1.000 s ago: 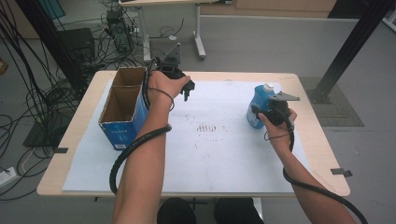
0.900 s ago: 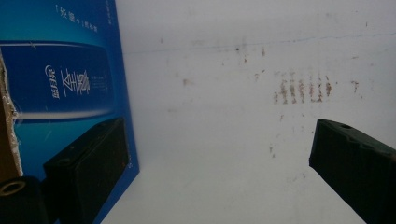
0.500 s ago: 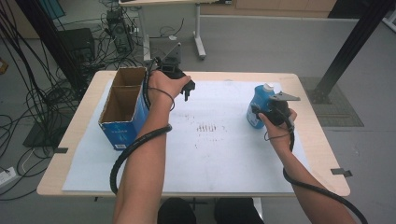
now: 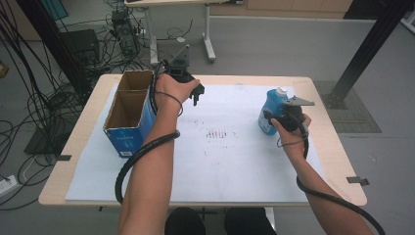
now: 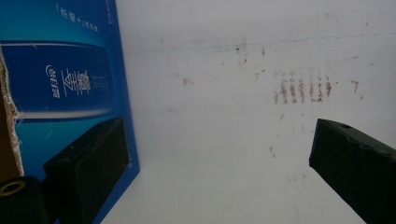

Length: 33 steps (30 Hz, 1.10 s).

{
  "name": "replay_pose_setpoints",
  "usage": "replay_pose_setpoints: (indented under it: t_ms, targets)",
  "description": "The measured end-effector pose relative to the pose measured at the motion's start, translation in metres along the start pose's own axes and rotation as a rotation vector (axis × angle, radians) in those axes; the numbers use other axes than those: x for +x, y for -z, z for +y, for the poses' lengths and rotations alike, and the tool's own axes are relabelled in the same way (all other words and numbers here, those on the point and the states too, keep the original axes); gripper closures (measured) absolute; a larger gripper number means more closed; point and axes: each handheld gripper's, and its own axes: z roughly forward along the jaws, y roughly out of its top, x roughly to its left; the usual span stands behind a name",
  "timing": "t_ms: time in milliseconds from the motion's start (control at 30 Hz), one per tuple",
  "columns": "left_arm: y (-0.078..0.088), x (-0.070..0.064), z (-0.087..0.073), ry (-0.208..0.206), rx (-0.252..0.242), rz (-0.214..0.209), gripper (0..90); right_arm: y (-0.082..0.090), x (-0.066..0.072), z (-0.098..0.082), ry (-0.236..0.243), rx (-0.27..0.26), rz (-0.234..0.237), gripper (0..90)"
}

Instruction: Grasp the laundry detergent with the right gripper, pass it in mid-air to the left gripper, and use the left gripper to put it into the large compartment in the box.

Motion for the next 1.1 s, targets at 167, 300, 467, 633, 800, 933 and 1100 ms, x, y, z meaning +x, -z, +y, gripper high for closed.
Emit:
replay_pose_setpoints:
  t_ms: [167,300,467,633,800,933,1100]
  targets:
    - [0.0006,-0.0003,-0.0002,-0.001,-0.001,0.001,5.2,0.0,-0.0004,-0.0001,0.0,-0.002,0.001,42.0]
    - [0.0008,-0.0002,-0.0004,0.0,0.0,-0.001,5.2,0.0,-0.0005,-0.0002,0.0,-0.002,0.002,42.0]
    - [0.0011,-0.0004,-0.0004,0.0,0.0,0.001,5.2,0.0,-0.0007,0.0,0.0,-0.001,0.003,42.0]
    - [0.0014,-0.001,-0.0002,-0.002,-0.001,0.001,5.2,-0.0001,-0.0008,0.0,-0.001,-0.002,0.004,42.1]
    - [0.001,-0.0013,-0.0002,-0.002,-0.001,0.002,5.2,0.0,-0.0007,-0.0001,-0.001,-0.002,0.004,42.1]
    - [0.0012,-0.0008,-0.0002,-0.001,-0.002,0.002,5.2,-0.0002,-0.0011,0.0,0.0,-0.002,0.006,42.1]
    - [0.0021,-0.001,-0.0003,-0.002,-0.003,0.0,5.2,0.0,-0.0009,-0.0001,0.007,-0.002,0.006,42.0]
